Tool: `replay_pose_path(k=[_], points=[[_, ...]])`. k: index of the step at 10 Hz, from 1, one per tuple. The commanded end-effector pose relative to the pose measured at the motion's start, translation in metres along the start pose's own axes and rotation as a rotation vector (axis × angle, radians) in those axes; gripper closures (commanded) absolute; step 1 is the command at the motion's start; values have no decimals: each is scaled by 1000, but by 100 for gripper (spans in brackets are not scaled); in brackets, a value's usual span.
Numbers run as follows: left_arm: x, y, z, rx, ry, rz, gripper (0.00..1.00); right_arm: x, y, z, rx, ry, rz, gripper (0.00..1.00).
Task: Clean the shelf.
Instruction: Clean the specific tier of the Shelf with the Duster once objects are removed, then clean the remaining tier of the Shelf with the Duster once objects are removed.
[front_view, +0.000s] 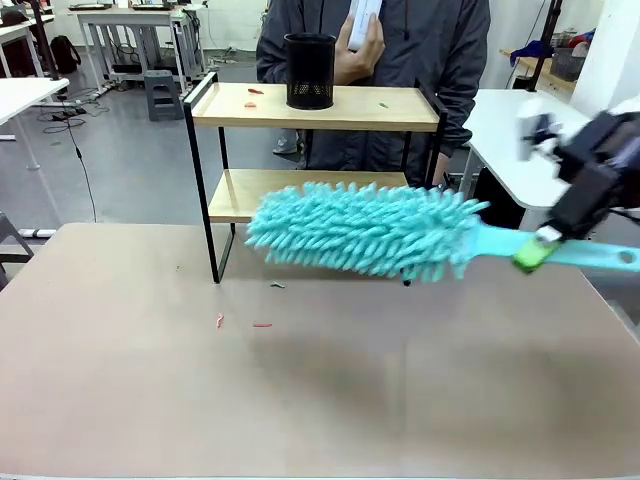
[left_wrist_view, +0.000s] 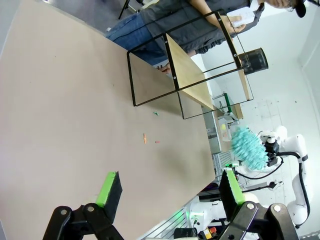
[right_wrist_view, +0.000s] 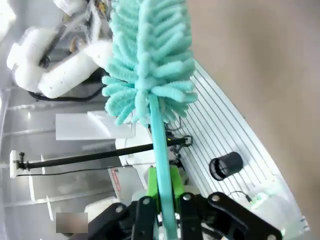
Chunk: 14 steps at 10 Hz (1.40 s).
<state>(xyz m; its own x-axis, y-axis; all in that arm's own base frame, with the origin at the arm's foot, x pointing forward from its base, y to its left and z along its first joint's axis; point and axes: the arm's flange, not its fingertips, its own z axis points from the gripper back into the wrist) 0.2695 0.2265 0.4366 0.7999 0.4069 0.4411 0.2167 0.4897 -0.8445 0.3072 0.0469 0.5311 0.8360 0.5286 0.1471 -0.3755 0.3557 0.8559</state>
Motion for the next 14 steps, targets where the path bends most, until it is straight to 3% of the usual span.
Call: replay_pose_path(k=[1,2,3,4,6,7,14], points=[[0,-1,-2,-16,-13,-17,0,-94,-7,68,23,-330,-64,88],[0,-1,-2,-16,-13,-17,0,-154,-17,99,6,-574,-167,88],[0,-1,-2,-16,-13,-17,0,-188,-26,110,-13,-730,-249,88],[0,-1,-2,-16,-13,-17,0,-205,-40,107,-10,-800,-294,88],[0,-1,-2,-16,-13,-17,0,-183,-72,99,-76,-921,-411,88],[0,-1,-2,-16,-13,-17,0,-237,-43,121,-29,-761,-289,88],[0,-1,-2,-16,-13,-17,0,-237,-43,121,-29,-761,-289,88]])
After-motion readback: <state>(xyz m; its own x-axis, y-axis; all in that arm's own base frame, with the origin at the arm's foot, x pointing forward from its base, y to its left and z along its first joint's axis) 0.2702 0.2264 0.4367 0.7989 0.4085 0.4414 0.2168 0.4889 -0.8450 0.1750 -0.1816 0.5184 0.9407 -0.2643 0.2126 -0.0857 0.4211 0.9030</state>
